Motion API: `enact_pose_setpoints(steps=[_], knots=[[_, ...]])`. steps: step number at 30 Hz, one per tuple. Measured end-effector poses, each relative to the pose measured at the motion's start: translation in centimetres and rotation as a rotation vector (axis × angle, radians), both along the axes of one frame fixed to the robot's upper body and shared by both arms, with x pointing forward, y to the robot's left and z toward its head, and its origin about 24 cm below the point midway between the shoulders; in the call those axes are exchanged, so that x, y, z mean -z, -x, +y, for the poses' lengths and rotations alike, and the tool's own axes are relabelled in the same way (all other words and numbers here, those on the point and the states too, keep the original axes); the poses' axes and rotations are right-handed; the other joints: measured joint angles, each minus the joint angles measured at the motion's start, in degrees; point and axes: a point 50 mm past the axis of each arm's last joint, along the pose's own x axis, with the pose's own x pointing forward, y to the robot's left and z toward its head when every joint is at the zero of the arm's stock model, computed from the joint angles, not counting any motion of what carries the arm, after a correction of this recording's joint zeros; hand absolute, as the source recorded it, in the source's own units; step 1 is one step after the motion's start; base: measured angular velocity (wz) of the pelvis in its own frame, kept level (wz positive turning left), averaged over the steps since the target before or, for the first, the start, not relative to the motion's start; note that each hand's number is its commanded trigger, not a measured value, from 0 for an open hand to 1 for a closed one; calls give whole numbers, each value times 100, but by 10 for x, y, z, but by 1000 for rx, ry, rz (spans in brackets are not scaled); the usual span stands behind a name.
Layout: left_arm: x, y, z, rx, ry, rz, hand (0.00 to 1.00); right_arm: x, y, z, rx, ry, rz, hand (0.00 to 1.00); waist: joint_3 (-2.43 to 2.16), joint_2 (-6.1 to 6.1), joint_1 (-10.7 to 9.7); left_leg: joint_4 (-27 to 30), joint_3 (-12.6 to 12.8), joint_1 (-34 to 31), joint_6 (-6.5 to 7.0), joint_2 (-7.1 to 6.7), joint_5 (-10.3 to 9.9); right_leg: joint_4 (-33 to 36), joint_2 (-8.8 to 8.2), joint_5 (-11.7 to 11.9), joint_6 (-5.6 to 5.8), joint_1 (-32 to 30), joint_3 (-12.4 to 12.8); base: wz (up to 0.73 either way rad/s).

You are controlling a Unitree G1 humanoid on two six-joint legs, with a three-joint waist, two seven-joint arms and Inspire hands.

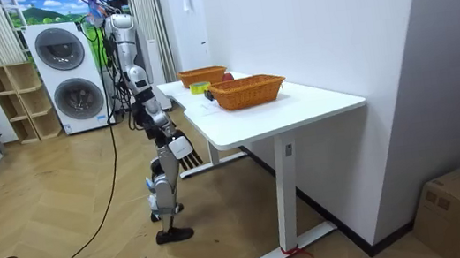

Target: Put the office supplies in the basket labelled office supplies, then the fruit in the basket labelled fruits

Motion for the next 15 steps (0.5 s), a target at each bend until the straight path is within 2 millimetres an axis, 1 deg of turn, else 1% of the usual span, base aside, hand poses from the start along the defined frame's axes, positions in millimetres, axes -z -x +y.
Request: enact_pose_setpoints(steps=[10, 15], knots=[[-1, -3, 1, 30, -32, -7, 0, 0, -1, 1, -5, -15, -8, 0, 2, 5, 8, -2, -4, 1, 0, 0, 0, -4, 0, 0, 0, -4, 2, 0], [-1, -2, 1, 27, -40, -18, 0, 1, 3, 0, 33, -20, 2, 0, 5, 8, 8, -1, 3, 16, 0, -3, 0, -4, 1, 0, 0, 15, 10, 0]])
